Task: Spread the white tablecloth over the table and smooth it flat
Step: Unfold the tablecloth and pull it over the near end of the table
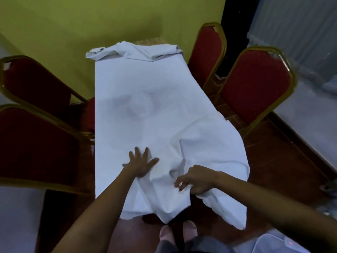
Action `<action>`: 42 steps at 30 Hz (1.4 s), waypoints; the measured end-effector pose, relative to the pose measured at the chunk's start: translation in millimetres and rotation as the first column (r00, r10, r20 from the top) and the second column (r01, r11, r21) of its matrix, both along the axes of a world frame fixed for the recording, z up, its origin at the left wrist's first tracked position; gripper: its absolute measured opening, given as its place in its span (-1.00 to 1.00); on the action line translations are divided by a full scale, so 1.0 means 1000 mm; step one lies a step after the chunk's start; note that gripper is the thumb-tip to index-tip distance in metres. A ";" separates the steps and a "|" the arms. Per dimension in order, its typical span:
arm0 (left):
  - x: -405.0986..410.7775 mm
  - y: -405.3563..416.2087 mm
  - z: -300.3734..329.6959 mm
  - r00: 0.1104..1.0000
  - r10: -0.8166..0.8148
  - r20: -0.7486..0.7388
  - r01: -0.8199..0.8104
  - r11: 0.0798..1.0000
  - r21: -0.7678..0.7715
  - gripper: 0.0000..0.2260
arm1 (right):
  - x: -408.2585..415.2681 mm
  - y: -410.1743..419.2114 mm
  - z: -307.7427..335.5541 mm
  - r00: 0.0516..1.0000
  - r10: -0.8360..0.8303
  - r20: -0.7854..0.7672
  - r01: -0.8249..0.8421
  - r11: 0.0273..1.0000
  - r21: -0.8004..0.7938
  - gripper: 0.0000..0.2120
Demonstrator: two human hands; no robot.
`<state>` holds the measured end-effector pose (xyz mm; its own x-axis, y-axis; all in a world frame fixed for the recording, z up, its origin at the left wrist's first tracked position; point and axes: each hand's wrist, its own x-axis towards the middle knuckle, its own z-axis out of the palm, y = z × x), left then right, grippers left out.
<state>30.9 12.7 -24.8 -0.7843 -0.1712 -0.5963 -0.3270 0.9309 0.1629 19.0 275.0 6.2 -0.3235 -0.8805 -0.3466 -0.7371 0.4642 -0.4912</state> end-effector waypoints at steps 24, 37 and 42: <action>0.014 0.008 0.000 0.999 0.014 0.034 -0.015 1.000 0.009 0.09 | -0.033 0.011 -0.047 0.826 -0.436 -0.358 0.546 0.777 0.313 -0.24; 0.045 0.002 -0.034 0.957 -0.036 -0.287 0.018 0.998 -0.064 0.00 | -0.027 0.036 -0.044 0.692 -0.596 -0.406 0.710 0.663 0.238 -0.09; 0.051 0.000 -0.046 0.912 -0.073 -0.403 0.043 0.996 -0.083 -0.04 | -0.034 0.039 -0.040 0.709 -0.595 -0.378 0.703 0.641 0.308 -0.13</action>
<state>82.3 13.2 -71.3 -0.9657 -0.1477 -0.2135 -0.1917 0.9602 0.2030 -15.3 313.7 -33.5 -0.8686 -0.2044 -0.4514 -0.2253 0.9743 -0.0076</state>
